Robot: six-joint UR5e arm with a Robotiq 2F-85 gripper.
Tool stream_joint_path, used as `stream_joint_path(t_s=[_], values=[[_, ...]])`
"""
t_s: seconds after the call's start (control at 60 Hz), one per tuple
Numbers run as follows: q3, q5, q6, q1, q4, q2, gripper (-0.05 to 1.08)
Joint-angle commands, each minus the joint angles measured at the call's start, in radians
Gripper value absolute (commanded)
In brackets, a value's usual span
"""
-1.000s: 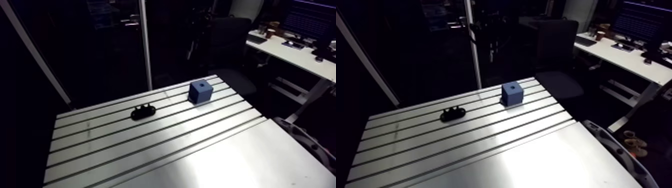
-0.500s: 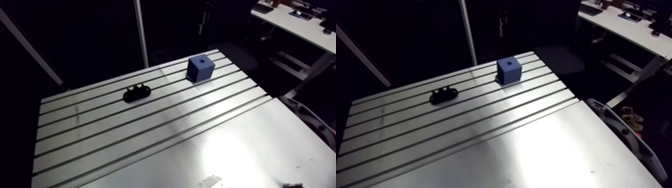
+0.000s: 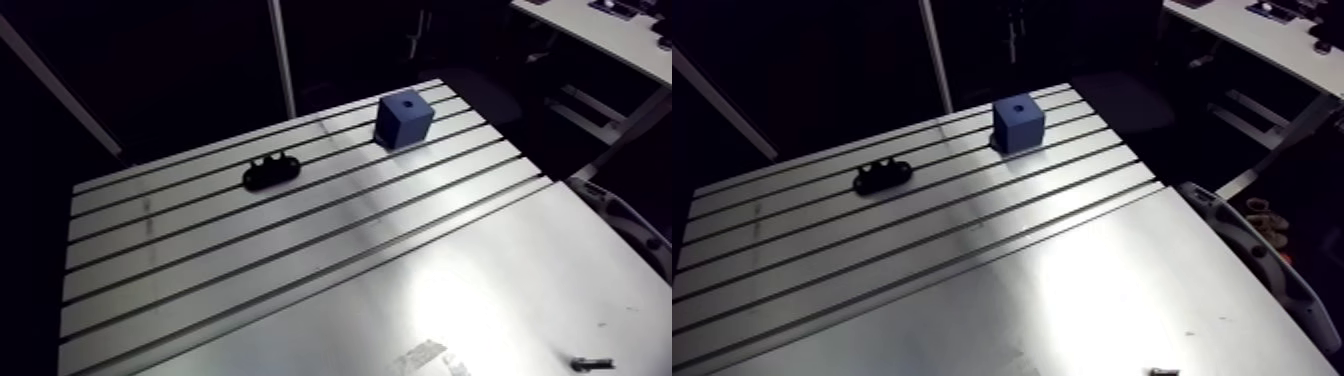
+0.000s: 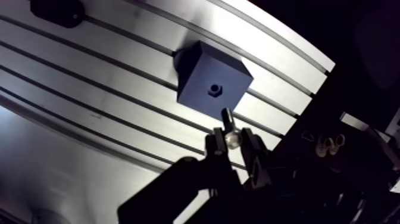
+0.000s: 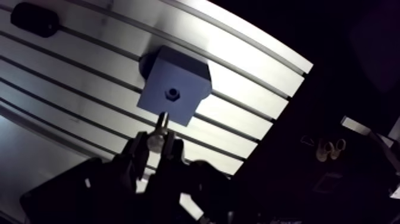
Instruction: Pick up the M10 bolt and insert it into the hex recess until seated.
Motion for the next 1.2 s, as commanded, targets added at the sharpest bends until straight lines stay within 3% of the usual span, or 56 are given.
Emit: stream_joint_path(t_s=[0.017,0.6,1.117,1.2], values=[[0.012,0.0,0.0,-0.001,-0.003,0.011,0.9],[0.057,0.005,0.014,-0.041,-0.026,0.015,0.95],[0.116,0.005,0.009,-0.032,-0.066,0.008,0.97],[0.118,0.014,0.008,-0.031,-0.066,0.008,0.98]])
